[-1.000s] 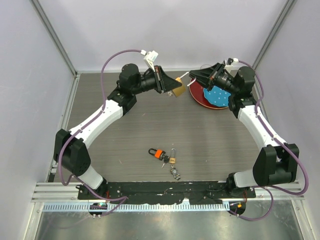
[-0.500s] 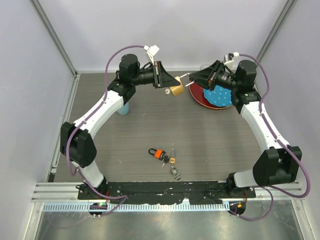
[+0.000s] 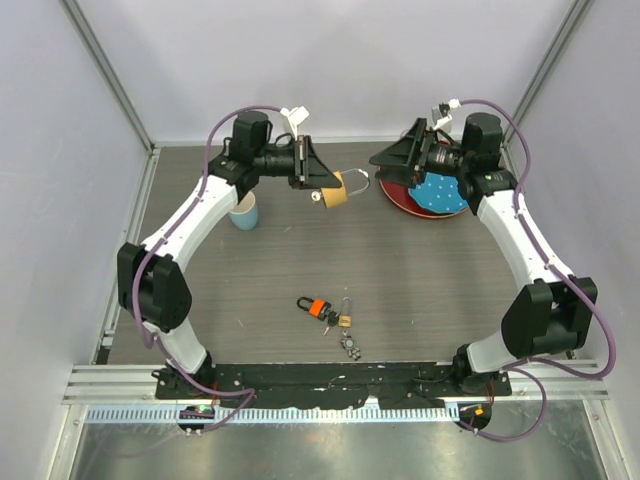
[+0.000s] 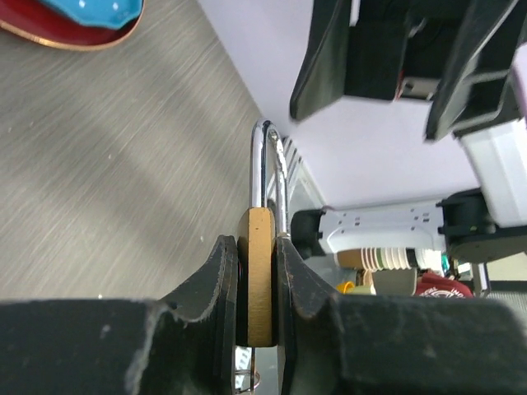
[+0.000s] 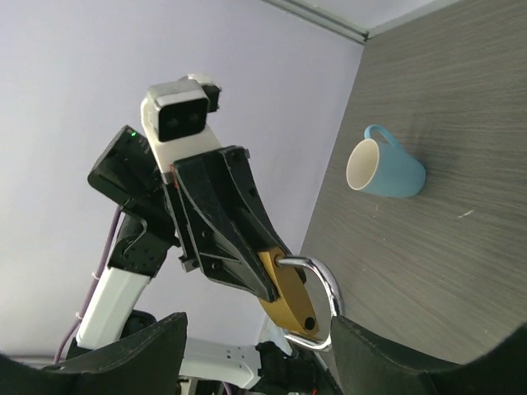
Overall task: Lock with the key
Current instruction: Lock the lock.
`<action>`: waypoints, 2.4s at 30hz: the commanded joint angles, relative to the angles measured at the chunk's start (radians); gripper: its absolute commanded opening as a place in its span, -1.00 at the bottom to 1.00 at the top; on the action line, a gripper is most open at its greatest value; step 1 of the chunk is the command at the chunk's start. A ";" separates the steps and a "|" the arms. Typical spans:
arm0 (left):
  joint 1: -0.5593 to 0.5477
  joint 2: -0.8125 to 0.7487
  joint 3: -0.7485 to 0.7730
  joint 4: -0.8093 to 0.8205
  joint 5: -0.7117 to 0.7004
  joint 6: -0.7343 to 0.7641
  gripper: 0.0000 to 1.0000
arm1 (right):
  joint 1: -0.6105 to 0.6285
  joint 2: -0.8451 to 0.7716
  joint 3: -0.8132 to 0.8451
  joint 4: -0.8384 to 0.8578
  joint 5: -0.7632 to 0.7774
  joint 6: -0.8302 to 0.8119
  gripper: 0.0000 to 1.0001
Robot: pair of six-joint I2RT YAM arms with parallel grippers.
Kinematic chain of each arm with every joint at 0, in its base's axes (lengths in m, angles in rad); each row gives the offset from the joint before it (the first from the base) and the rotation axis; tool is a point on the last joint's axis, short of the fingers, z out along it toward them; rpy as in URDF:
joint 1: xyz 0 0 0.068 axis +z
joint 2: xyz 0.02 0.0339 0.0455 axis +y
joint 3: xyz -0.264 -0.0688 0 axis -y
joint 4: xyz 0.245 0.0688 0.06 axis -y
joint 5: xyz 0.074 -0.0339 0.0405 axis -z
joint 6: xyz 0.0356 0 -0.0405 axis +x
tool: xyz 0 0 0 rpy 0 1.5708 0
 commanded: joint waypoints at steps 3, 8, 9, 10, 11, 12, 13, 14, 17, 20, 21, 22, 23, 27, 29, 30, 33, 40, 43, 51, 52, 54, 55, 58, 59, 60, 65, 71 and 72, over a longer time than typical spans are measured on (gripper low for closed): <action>0.006 -0.146 0.062 -0.296 0.105 0.211 -1.00 | 0.052 0.044 0.143 -0.001 -0.114 -0.163 0.53; 0.006 -0.183 0.051 -0.396 0.182 0.261 -1.00 | 0.128 0.058 0.157 -0.175 -0.117 -0.322 0.54; 0.006 -0.186 0.047 -0.398 0.193 0.261 -1.00 | 0.141 0.060 0.164 -0.232 -0.102 -0.429 0.54; 0.006 -0.189 0.045 -0.398 0.202 0.259 -1.00 | 0.179 0.063 0.181 -0.286 -0.087 -0.472 0.54; 0.005 -0.192 0.045 -0.396 0.211 0.258 -1.00 | 0.197 0.067 0.187 -0.324 -0.068 -0.509 0.54; 0.003 -0.197 0.044 -0.396 0.220 0.255 -1.00 | 0.216 0.076 0.192 -0.379 -0.065 -0.535 0.54; 0.002 -0.197 0.045 -0.396 0.223 0.255 -1.00 | 0.233 0.080 0.197 -0.398 -0.065 -0.571 0.54; 0.002 -0.201 0.042 -0.396 0.225 0.253 -1.00 | 0.261 0.083 0.198 -0.417 -0.053 -0.589 0.54; 0.002 -0.206 0.039 -0.384 0.230 0.242 -1.00 | 0.281 0.078 0.197 -0.463 -0.054 -0.614 0.51; 0.002 -0.211 0.033 -0.364 0.233 0.229 -1.00 | 0.281 0.064 0.186 -0.460 -0.085 -0.611 0.26; 0.002 -0.212 0.028 -0.361 0.233 0.224 -1.00 | 0.281 0.063 0.183 -0.454 -0.102 -0.608 0.19; 0.002 -0.212 0.027 -0.350 0.237 0.219 -1.00 | 0.281 0.057 0.175 -0.451 -0.106 -0.603 0.07; 0.002 -0.214 0.024 -0.344 0.240 0.215 -1.00 | 0.280 0.054 0.171 -0.443 -0.111 -0.599 0.01; 0.000 -0.212 0.024 -0.326 0.256 0.196 -1.00 | 0.281 0.037 0.143 -0.390 -0.136 -0.556 -0.49; 0.000 -0.212 0.024 -0.306 0.259 0.184 -1.00 | 0.280 0.028 0.120 -0.333 -0.145 -0.528 -0.79; 0.000 -0.212 0.021 -0.295 0.260 0.178 -1.00 | 0.280 0.026 0.112 -0.316 -0.149 -0.496 -0.91; 0.000 -0.211 0.013 -0.237 0.265 0.130 -1.00 | 0.281 0.020 0.108 -0.284 -0.154 -0.470 -0.97; 0.003 -0.223 -0.035 -0.004 0.193 -0.014 -0.71 | 0.280 -0.015 0.132 -0.247 -0.088 -0.410 -0.97; 0.006 -0.229 -0.035 0.074 0.113 -0.054 -0.34 | 0.280 -0.044 0.132 -0.185 -0.038 -0.350 -0.97; 0.008 -0.231 -0.025 0.292 -0.068 -0.127 0.46 | 0.277 -0.088 0.117 0.092 0.039 -0.047 -0.97; 0.010 -0.229 -0.024 0.317 -0.079 -0.135 0.48 | 0.273 -0.089 0.129 0.102 0.042 -0.033 -0.97; 0.011 -0.229 -0.032 0.404 -0.109 -0.155 0.58 | 0.267 -0.091 0.149 0.102 0.044 -0.002 -0.97; 0.011 -0.231 -0.039 0.442 -0.118 -0.175 0.61 | 0.260 -0.094 0.163 0.134 0.047 0.016 -0.97; 0.011 -0.240 -0.074 0.585 -0.146 -0.183 0.71 | 0.238 -0.104 0.164 0.247 0.039 0.137 -0.97; 0.013 -0.247 -0.093 0.611 -0.154 -0.183 0.75 | 0.220 -0.107 0.160 0.340 0.032 0.180 -0.97; 0.014 -0.249 -0.102 0.666 -0.157 -0.184 0.78 | 0.208 -0.107 0.152 0.394 0.027 0.231 -0.97; 0.026 -0.260 -0.125 0.730 -0.140 -0.169 0.80 | 0.151 -0.091 0.135 0.641 -0.001 0.487 -0.97; 0.029 -0.255 -0.130 0.734 -0.111 -0.170 0.71 | 0.132 -0.062 0.174 0.657 -0.016 0.531 -0.97; 0.029 -0.254 -0.136 0.745 -0.112 -0.178 0.69 | 0.131 -0.060 0.174 0.655 -0.014 0.532 -0.97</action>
